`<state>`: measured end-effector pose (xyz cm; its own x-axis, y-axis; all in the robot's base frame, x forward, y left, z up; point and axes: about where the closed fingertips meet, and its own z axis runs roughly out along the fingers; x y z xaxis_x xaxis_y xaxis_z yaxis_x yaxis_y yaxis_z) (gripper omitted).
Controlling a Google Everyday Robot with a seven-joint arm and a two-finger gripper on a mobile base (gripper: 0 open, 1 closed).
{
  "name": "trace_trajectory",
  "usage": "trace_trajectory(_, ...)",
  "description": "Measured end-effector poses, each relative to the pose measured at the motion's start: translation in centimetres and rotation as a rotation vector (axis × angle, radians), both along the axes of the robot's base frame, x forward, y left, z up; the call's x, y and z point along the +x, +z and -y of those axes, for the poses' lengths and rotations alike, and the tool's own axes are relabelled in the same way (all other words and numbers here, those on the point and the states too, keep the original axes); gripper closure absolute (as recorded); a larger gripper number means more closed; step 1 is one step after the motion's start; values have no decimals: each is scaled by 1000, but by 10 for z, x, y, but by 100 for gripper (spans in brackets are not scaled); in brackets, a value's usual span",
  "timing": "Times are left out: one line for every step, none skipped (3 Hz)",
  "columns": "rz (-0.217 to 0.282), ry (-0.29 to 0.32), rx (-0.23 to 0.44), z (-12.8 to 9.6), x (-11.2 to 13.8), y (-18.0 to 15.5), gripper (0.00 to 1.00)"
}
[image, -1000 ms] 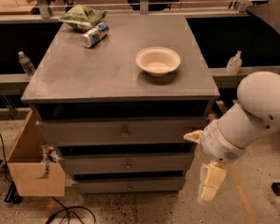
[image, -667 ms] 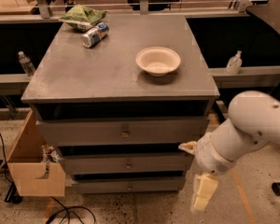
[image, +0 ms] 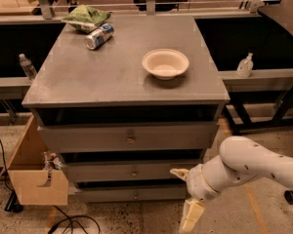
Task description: Open middle drawer
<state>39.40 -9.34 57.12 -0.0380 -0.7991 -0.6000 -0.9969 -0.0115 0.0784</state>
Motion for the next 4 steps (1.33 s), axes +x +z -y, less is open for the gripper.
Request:
trace_trajectory(1,0,-1,0,0,1,0)
trace_trajectory(44,-30,38,-1,10,-2,0)
trace_trajectory(120,-84,96,-1,34,-8,0)
trace_trajectory(150,-124,126,-4,60,-24,0)
